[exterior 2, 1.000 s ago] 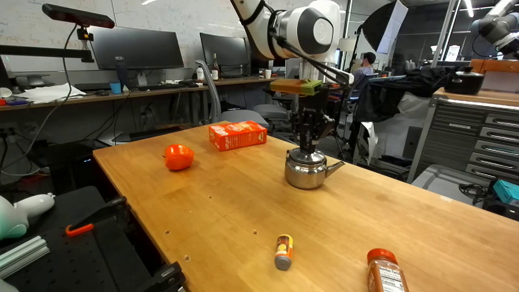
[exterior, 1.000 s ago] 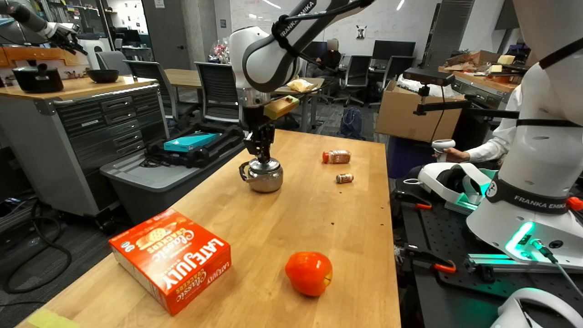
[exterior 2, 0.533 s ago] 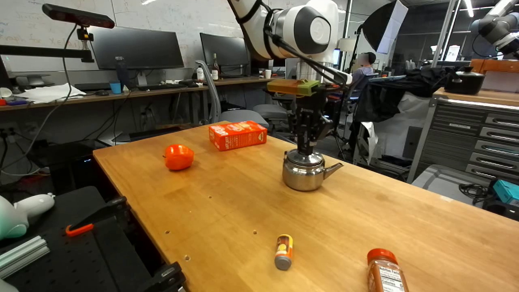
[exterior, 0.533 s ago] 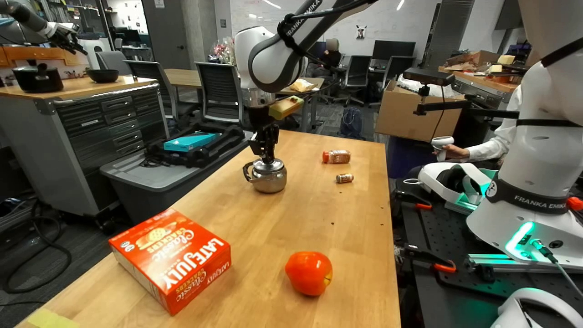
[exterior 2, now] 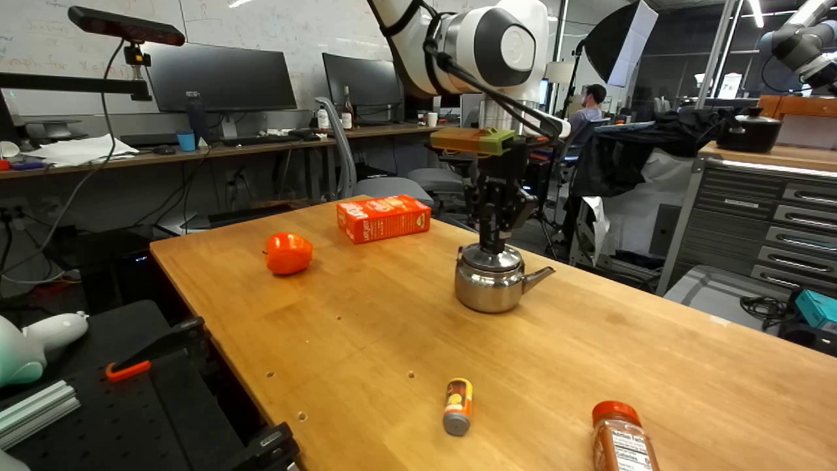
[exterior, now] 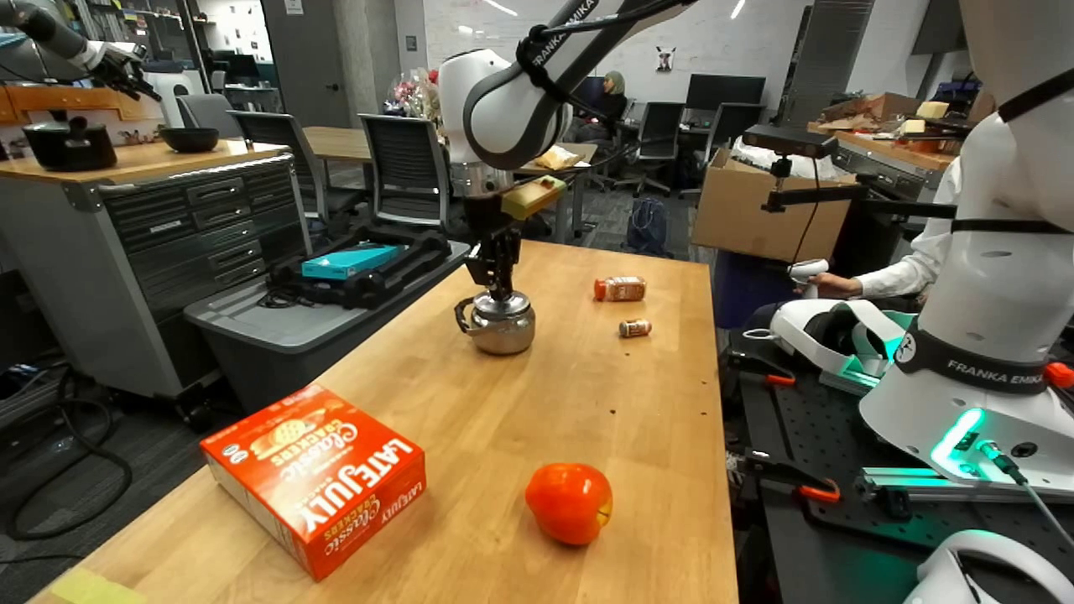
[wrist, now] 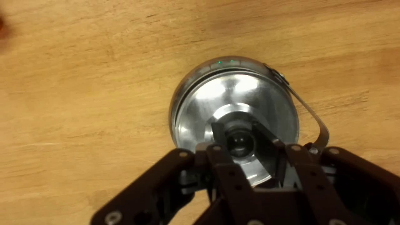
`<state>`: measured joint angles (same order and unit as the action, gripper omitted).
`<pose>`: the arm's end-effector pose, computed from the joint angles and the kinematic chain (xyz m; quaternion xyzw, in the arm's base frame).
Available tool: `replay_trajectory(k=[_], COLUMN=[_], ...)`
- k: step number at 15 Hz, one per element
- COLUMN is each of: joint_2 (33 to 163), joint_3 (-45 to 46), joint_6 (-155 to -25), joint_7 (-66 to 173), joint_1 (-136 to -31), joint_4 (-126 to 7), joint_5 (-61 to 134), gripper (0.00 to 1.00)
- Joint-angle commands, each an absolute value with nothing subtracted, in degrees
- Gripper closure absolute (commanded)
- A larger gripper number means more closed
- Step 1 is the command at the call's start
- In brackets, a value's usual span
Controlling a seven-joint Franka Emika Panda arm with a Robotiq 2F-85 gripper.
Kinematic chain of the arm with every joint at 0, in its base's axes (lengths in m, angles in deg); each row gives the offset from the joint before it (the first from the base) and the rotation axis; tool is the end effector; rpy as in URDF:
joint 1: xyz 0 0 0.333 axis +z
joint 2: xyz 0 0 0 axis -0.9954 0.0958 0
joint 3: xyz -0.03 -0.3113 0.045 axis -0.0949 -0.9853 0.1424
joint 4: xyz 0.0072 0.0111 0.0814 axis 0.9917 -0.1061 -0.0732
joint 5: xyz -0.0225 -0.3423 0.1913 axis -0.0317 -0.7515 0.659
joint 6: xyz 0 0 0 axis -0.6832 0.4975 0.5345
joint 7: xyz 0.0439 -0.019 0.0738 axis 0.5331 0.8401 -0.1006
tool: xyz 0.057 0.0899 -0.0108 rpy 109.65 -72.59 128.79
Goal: Place the lid on the teapot
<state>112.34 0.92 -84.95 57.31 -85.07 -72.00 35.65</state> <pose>0.6332 -0.0428 0.2307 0.9945 -0.0795 -0.0533 0.0431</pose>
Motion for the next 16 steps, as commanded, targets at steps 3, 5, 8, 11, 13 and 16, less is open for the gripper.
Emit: replay_trajectory(k=[3, 5, 8, 11, 13, 16], joint_2=[114.4, 114.6, 115.0, 115.5, 115.9, 115.9], joint_3=[-0.1, -0.1, -0.1, -0.6, -1.1, -1.4], joint_6=[-83.8, -83.4, -82.4, -81.3, -80.8, -81.5], joint_7=[58.2, 58.2, 57.8, 58.6, 59.4, 60.1], joint_1=[-85.4, -85.5, -85.7, -85.5, -85.2, -85.1], joint_4=[-72.9, -72.6, -72.3, -71.8, -71.5, -71.7], joint_5=[36.1, 36.2, 36.6, 36.0, 35.4, 35.1], gripper=[0.93, 0.93, 0.93, 0.93, 0.93, 0.44])
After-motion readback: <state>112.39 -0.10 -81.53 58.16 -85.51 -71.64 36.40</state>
